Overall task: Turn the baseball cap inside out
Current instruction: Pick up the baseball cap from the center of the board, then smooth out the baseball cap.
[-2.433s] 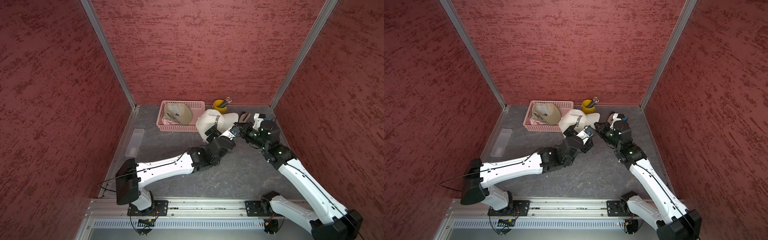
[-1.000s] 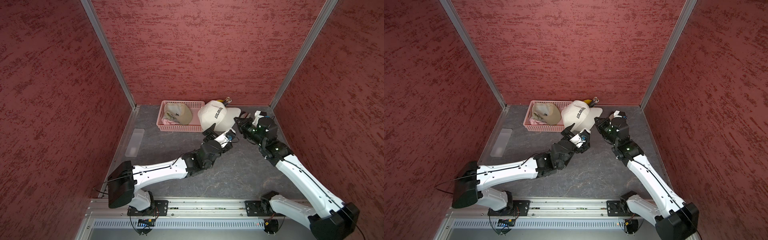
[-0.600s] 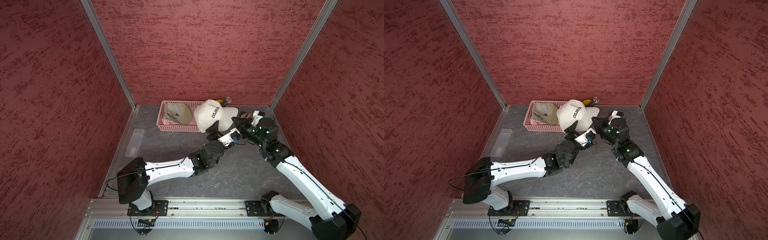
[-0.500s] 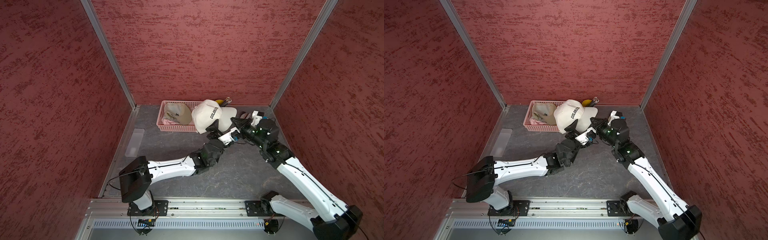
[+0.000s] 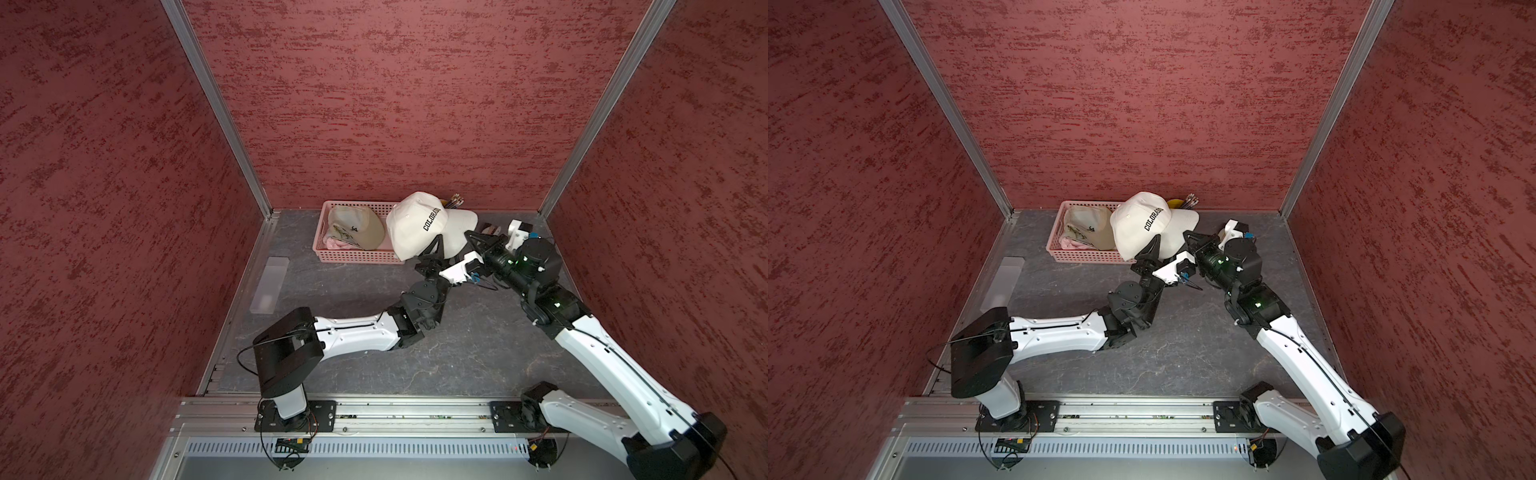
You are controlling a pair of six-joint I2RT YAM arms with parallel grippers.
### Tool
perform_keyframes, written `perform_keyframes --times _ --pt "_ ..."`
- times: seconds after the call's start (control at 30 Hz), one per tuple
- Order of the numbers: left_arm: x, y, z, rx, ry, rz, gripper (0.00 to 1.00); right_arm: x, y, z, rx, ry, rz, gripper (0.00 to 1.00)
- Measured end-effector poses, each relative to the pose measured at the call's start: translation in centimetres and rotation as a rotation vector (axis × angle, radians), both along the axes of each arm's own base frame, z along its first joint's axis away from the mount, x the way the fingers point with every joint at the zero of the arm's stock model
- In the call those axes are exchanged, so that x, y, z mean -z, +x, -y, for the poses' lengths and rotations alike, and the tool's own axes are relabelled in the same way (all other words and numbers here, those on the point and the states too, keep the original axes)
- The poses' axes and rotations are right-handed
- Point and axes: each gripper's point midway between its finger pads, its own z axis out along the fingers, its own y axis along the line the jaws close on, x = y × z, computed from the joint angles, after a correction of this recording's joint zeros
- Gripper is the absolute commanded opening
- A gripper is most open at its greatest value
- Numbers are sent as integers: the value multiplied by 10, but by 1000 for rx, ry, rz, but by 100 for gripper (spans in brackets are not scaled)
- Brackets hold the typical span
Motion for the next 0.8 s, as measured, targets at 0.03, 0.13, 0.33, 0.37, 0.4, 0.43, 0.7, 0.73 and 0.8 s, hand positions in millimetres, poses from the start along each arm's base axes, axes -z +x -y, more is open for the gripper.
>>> perform_keyframes --times 0.03,0.13,0.33,0.37,0.4,0.43,0.7,0.73,0.8 --pt "1 0 0 2 -1 -2 39 2 0 0 0 0 -1 0" --pt "8 -1 2 23 4 -24 21 6 0 -1 -1 -1 -11 0" --pt "22 -4 -1 64 33 -89 0 17 -1 -6 -20 -14 -35 4" --pt "23 -5 -3 70 32 -102 0 18 -2 -7 -26 -18 -36 14" --pt "25 -5 -6 78 29 -120 0 20 -2 -9 -34 -22 -39 20" --pt "26 -5 -8 88 22 -144 0 20 -3 -11 -46 -25 -31 24" --pt "-1 17 -83 161 -306 -379 0 15 0 -18 -97 -167 99 64" --pt "-5 21 -95 157 -352 -395 0 14 1 -17 -98 -194 118 66" --pt "-10 28 -119 153 -449 -448 0 14 2 -15 -104 -265 164 66"
